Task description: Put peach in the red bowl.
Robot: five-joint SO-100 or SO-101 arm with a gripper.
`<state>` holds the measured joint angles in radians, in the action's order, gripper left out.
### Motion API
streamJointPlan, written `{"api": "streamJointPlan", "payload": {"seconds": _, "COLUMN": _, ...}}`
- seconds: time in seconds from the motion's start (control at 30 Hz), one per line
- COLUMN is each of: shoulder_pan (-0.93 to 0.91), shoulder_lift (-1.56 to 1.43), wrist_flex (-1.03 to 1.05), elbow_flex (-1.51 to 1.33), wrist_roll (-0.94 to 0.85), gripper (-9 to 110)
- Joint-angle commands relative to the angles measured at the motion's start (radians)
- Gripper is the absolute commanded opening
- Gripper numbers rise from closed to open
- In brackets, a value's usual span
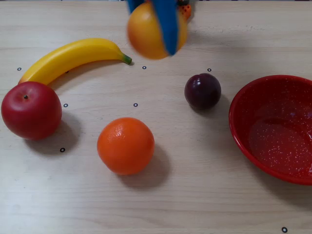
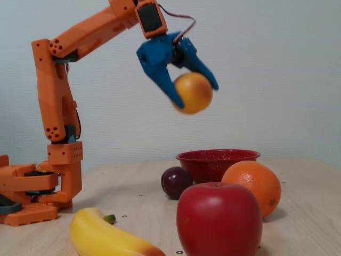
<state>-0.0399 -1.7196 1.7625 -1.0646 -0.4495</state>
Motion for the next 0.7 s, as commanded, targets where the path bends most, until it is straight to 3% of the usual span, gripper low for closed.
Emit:
{"api": "streamJointPlan", "payload": {"seconds": 0.0, "shoulder_pan": 0.060, "shoulder_lift": -0.100, "wrist_flex": -0.060, "elbow_flex": 0.107, "wrist_roll": 0.069, "gripper": 0}}
{"api": "streamJointPlan", "payload": {"seconds": 0.67, "shoulder_pan": 0.460, "shoulder_lift": 0.153, "wrist_flex": -0.379, "elbow_flex": 0.199, "wrist_roll": 0.357, "gripper": 0}}
